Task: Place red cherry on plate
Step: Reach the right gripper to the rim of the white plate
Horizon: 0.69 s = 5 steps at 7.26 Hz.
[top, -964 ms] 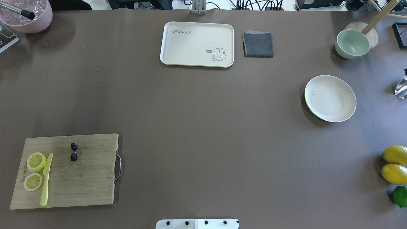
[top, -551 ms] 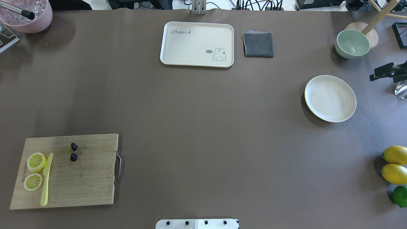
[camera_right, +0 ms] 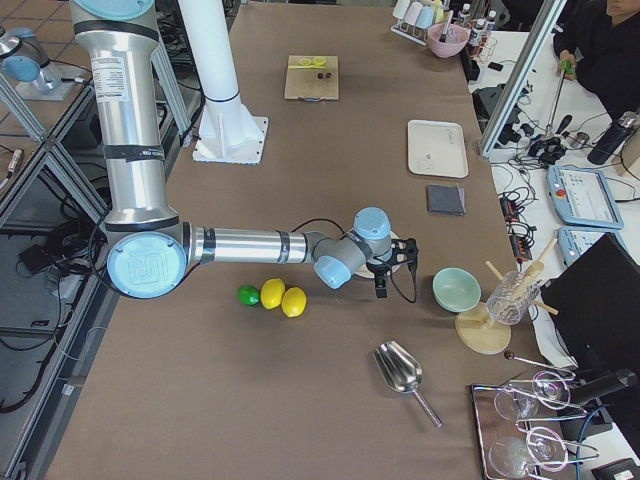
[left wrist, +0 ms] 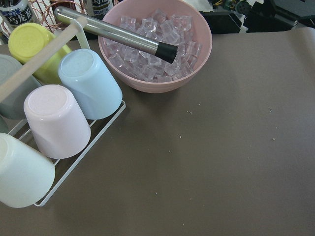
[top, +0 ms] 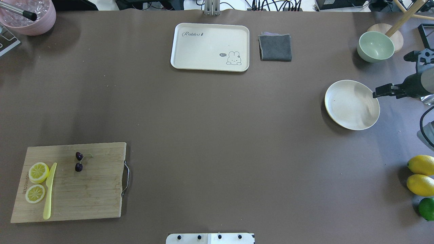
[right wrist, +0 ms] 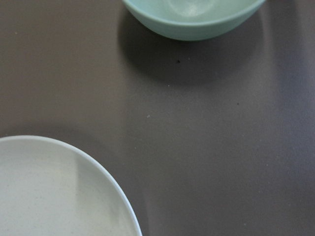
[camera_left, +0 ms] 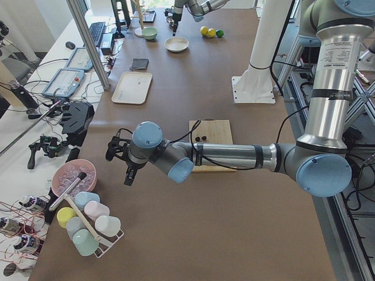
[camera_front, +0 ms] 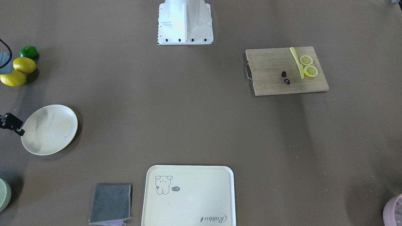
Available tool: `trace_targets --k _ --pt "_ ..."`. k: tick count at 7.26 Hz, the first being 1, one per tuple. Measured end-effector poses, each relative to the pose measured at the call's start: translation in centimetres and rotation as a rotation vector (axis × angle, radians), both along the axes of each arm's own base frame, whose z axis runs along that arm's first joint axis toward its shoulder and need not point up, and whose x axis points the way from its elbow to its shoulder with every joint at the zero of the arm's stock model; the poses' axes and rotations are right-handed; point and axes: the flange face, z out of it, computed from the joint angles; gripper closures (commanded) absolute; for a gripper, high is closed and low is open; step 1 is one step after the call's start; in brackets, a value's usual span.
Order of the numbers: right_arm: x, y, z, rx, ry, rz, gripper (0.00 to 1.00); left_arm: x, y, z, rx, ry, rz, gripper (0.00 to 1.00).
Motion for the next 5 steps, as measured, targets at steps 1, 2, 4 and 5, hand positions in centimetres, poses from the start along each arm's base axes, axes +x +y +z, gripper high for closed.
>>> trace_targets --k 1,2,4,5 --pt "-0.8 0.4 0.6 0.002 -0.001 -0.014 0.37 0.1 0.0 0.0 0.001 0.000 0.001 0.01" --pt "-1.5 0.7 0.7 0.004 -0.003 -0.027 0.91 0.1 0.0 0.0 0.001 0.000 0.002 0.01" --pt "-2.4 0.6 0.0 0.013 -0.013 -0.038 1.00 0.1 -0.1 0.0 -0.001 0.000 0.003 0.01" --pt "-2.7 0.6 -0.4 0.019 -0.017 -0.043 1.00 0.1 -0.1 0.0 -0.002 0.001 0.004 0.01"
